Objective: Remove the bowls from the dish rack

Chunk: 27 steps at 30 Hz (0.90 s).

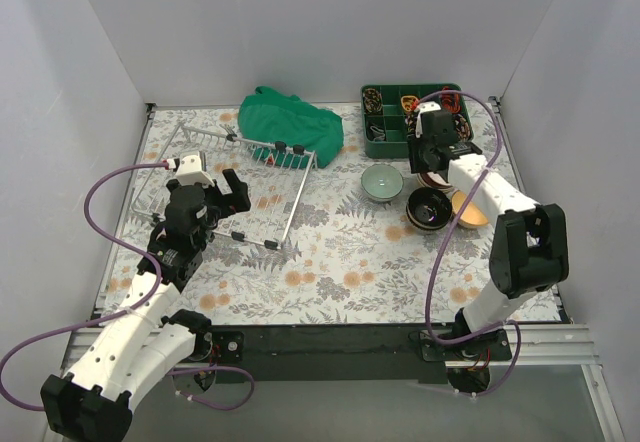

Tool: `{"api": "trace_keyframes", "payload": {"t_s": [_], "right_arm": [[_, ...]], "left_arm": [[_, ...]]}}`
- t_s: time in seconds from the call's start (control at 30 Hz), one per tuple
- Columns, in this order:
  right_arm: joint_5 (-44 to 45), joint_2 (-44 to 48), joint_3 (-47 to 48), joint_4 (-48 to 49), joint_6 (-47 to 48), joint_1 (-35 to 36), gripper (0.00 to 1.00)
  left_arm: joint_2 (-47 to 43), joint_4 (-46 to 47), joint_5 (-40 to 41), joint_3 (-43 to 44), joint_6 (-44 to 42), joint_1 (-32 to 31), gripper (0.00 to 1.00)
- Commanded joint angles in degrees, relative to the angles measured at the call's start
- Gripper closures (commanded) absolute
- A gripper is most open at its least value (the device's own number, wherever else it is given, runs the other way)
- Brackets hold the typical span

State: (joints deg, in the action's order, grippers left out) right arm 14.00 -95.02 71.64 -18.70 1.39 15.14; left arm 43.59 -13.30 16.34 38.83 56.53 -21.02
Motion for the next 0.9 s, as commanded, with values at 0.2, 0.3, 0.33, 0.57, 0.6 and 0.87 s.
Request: {"api": "trace_keyframes", "payload": {"t_s": [0.2, 0.3, 0.33, 0.57, 0.6, 0.87], "right_arm": [[-2.1, 16.2, -3.3, 1.7, -3.9, -0.2, 0.3], [-1.3, 22.7, -5.4, 1.5, -4.4, -0.2, 0.17], [-0.2, 24.7, -6.6, 1.4, -4.6, -0.3, 0.14], [6.6, 43.9, -12.6, 0.9, -5.3, -0.3, 0.02], [6.8, 48.2, -13.4, 0.9, -5.5, -0.2, 0.02], [7.6, 67.8, -23.5, 0.8, -3.6, -0.3, 0.02]], "left_arm": [[-2.3, 1.3, 0.2, -0.9, -0.8, -0.3, 0.02], [-4.5, 2.5, -1.0, -1.6, -1.4, -0.3, 0.02], [-5.4, 3.0, -1.5, -1.7, -1.4, -0.3, 0.02], [-15.3, -1.5, -1.5, 1.1, -1.9, -0.3, 0.02], [-17.8, -2.7, -1.0, 1.6, -1.8, -0.2, 0.02], [-31.6, -13.4, 3.0, 5.7, 1.1, -0.2, 0.02]]}}
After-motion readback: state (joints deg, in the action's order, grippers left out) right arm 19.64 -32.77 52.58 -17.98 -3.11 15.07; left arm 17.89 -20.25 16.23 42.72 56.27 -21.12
